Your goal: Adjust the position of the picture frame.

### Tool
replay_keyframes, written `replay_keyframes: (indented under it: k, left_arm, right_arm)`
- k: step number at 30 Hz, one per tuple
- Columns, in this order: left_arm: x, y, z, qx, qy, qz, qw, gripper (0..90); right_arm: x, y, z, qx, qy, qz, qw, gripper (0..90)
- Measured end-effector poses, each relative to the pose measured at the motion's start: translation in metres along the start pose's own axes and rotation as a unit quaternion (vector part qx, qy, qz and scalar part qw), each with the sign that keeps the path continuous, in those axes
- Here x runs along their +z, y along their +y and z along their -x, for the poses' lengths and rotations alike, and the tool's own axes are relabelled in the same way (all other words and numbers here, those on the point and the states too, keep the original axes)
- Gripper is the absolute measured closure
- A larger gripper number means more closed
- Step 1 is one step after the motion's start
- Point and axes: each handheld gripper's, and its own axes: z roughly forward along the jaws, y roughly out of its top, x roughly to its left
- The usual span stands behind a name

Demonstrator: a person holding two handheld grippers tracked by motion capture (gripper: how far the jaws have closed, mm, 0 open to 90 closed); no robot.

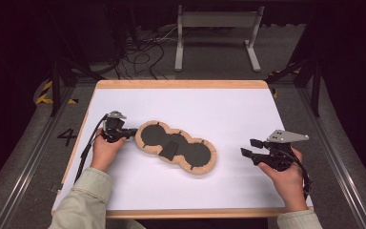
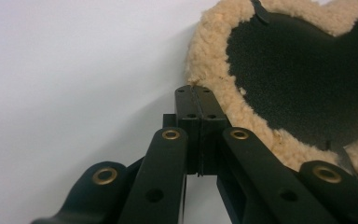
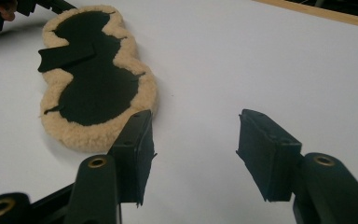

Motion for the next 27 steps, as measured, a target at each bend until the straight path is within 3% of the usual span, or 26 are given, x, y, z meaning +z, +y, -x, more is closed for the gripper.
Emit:
replay_keyframes:
  k: [9,14,21,25,27]
  left_arm:
    - [0.009,0.002,0.026,0.018,-0.037,0.001,0.9992,90.0]
    - [0.014,0.002,0.043,0.025,-0.063,0.0,0.9977,90.0]
    - [0.015,0.001,0.057,0.039,-0.084,-0.003,0.9957,90.0]
    - [0.014,0.0,0.055,0.034,-0.093,-0.007,0.995,90.0]
    - [0.011,0.0,0.056,0.041,-0.078,-0.011,0.9961,88.0]
  right_arm:
    - [0.002,0.0,0.0,0.001,0.004,-0.001,1.0,45.5]
    - [0.003,0.001,0.0,0.001,0.008,-0.004,1.0,46.7]
    - [0.001,0.002,-0.001,0.003,0.014,-0.007,0.9999,48.8]
    - [0.003,0.002,-0.004,-0.002,0.025,-0.021,0.9995,56.6]
    - [0.003,0.002,-0.007,-0.014,0.04,-0.035,0.9985,68.7]
